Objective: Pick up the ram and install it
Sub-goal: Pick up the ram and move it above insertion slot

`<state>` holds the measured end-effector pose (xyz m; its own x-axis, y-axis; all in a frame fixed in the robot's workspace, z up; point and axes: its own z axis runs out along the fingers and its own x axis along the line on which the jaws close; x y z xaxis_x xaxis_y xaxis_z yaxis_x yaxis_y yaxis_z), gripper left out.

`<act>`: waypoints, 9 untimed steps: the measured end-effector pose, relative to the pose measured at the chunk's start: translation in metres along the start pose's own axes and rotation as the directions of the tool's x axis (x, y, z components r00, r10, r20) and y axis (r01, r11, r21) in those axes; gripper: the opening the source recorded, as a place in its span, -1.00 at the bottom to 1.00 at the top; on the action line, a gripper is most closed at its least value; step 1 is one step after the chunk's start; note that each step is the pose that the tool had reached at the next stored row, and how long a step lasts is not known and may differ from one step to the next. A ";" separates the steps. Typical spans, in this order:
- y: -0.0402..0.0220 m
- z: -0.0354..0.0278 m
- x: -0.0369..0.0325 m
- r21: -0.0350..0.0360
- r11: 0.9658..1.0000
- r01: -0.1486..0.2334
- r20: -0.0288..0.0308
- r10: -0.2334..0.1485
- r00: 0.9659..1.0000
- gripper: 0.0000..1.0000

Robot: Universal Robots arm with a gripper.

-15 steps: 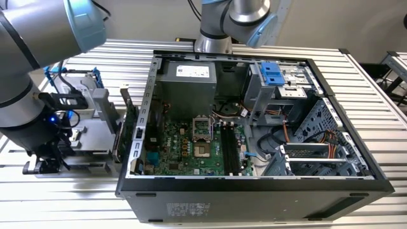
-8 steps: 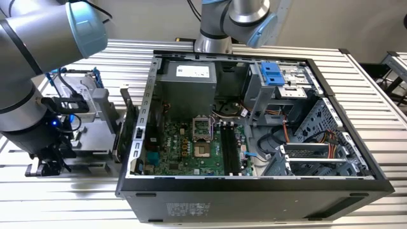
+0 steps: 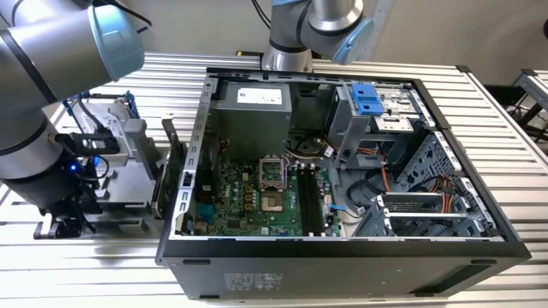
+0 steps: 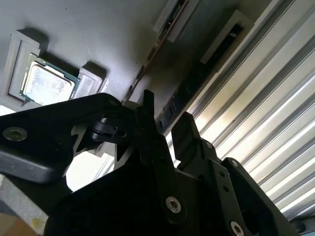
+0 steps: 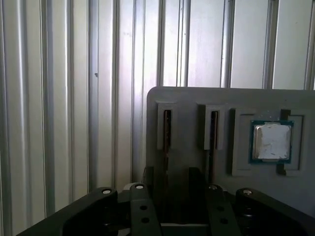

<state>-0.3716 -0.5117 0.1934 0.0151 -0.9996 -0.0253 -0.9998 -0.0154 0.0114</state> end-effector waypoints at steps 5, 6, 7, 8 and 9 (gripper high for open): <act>0.0000 0.0007 0.0012 0.000 1.000 -0.001 0.000 0.001 1.000 1.00; 0.0000 0.0007 0.0012 0.000 1.000 -0.001 0.000 0.001 1.000 1.00; 0.0000 0.0008 0.0013 0.000 1.000 -0.001 0.000 0.001 1.000 1.00; 0.0000 0.0008 0.0013 0.000 1.000 -0.001 0.000 0.001 1.000 1.00; 0.0000 0.0008 0.0014 0.000 1.000 -0.001 0.000 0.001 1.000 1.00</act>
<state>-0.3716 -0.5130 0.1926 0.0138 -0.9996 -0.0253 -0.9998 -0.0141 0.0114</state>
